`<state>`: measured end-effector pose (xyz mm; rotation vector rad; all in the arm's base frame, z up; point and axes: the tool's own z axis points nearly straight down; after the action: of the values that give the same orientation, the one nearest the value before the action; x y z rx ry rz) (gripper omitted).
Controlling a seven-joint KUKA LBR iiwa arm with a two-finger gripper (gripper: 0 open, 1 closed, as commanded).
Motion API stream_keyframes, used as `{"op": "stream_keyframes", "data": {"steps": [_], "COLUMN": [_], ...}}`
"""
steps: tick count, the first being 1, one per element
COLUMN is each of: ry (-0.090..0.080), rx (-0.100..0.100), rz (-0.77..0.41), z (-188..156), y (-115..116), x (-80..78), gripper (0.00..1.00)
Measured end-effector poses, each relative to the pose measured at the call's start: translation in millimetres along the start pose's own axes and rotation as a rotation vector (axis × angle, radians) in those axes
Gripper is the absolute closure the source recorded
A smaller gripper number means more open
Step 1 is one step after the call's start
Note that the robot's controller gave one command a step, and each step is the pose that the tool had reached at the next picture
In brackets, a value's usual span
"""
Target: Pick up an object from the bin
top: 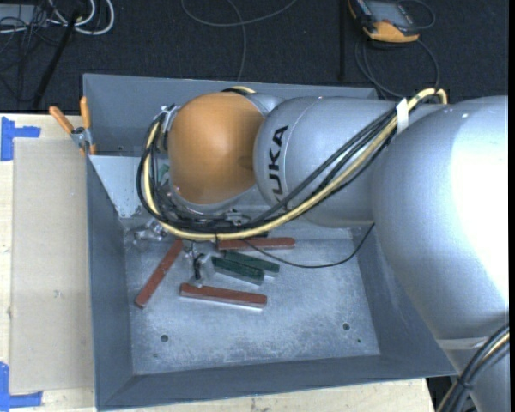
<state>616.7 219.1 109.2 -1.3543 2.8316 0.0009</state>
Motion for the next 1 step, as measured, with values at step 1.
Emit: {"op": "stream_keyframes", "data": {"steps": [1], "ry": [0.005], "rx": [0.000], "rz": [-0.198], "z": [39.3], "y": [14.1], "x": [-22.3], "gripper": [0.00]}}
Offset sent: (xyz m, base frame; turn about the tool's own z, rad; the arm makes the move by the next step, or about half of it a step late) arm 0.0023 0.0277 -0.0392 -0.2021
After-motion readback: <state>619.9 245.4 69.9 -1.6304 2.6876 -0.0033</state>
